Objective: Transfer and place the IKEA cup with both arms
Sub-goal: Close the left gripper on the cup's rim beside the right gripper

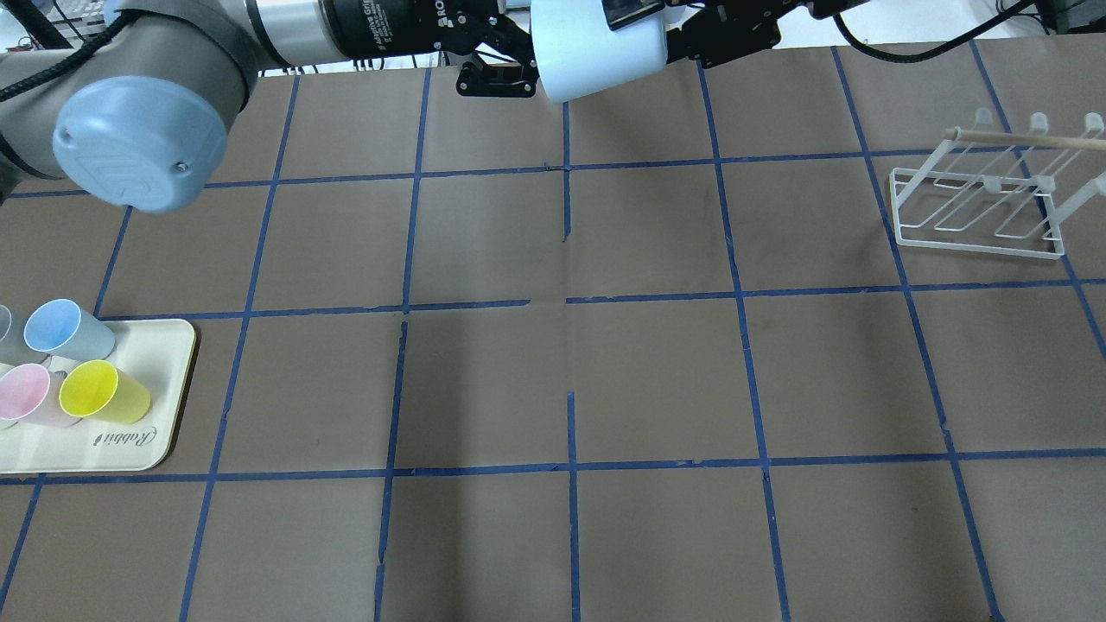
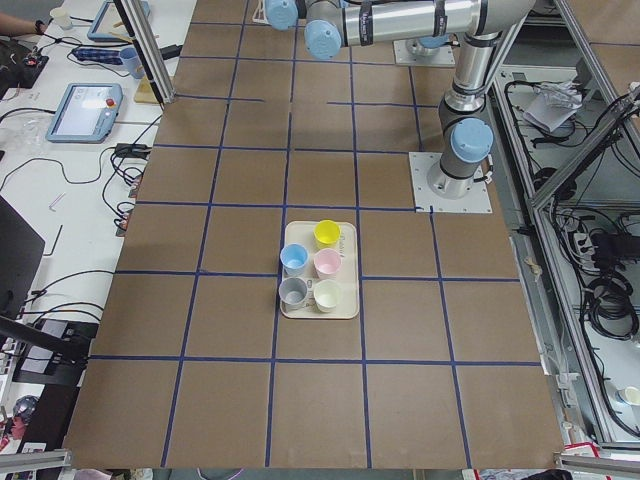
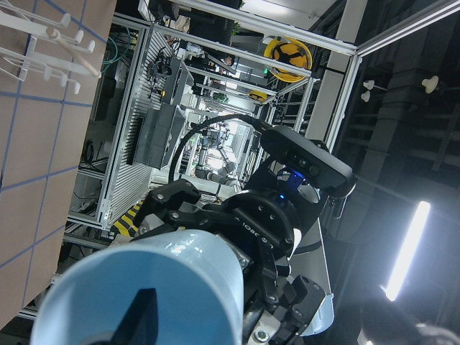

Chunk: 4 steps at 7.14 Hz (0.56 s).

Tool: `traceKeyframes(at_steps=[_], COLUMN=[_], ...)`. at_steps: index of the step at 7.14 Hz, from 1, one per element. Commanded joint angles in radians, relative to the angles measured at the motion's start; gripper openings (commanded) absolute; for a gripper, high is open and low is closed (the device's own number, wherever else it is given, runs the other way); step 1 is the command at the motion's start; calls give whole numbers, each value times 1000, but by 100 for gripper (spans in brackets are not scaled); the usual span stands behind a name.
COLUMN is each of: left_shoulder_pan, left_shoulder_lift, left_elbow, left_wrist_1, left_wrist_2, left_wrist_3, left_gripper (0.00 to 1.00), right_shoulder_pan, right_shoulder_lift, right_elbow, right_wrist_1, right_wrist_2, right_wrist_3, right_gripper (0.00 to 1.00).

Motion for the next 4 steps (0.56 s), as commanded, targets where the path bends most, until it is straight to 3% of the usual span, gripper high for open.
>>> traceKeyframes(at_steps=[1,4], left_shoulder_pan=[-4,-2], left_shoulder_lift=[-1,-2], left_elbow=[-2,-6], left_wrist_1=[45,53], left_wrist_2=[-3,3], left_wrist_3=[0,-17], left_gripper=[52,41], right_shoulder_pan=[0,-6], right_shoulder_lift=[-1,-17], right_elbow=[-8,-9], right_wrist_1=[-1,5], right_wrist_2=[0,-2], right_wrist_3=[0,2], right_gripper=[44,46])
